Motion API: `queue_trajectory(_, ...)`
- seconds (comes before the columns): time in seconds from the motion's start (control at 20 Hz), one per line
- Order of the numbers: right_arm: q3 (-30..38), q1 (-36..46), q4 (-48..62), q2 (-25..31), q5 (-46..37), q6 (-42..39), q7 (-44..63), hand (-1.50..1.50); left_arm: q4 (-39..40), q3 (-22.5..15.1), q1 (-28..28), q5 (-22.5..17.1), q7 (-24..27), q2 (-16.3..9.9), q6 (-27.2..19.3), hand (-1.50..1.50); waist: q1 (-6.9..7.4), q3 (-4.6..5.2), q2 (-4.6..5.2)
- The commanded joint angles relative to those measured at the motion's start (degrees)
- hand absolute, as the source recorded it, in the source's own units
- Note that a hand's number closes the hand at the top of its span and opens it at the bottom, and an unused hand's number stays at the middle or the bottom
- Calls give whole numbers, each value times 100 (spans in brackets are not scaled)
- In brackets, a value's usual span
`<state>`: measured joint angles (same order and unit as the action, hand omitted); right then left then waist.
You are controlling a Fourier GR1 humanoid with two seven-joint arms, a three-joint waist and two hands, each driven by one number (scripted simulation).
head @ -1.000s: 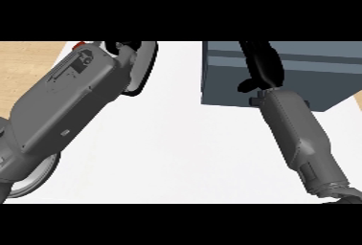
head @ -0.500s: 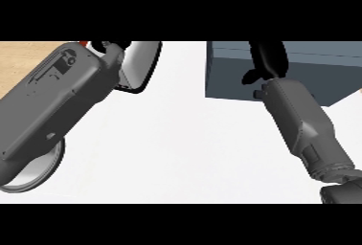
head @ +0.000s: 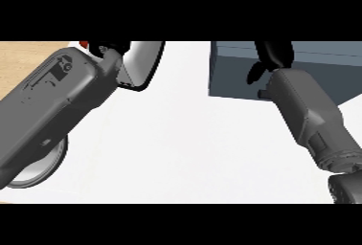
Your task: Pick up the can, place it into the drawer and close the drawer
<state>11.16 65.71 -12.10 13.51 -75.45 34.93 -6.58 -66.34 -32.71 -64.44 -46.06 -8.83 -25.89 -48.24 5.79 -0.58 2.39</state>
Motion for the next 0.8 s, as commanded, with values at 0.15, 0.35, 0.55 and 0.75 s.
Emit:
queue_trajectory(0.15, 728, 570, -29, -185, 867, -504, -850, -150, -240, -31, 109, 99, -100, -86, -93, -150, 60, 28, -69)
queue_trajectory(0.35, 1587, 565, -1, -235, 1772, -926, -1169, -150, -358, 26, 184, 70, -104, -126, -81, -150, 110, 13, -42)
queue_trajectory(0.55, 2183, 569, -29, -286, 2402, -1245, -1600, -150, -413, -1, 355, 118, -96, -213, -53, -150, 51, 20, -58)
queue_trajectory(0.75, 2329, 569, 42, -130, 2526, -1410, -1724, -150, -669, 89, 517, 92, -187, -455, 82, -150, 125, 39, -32)
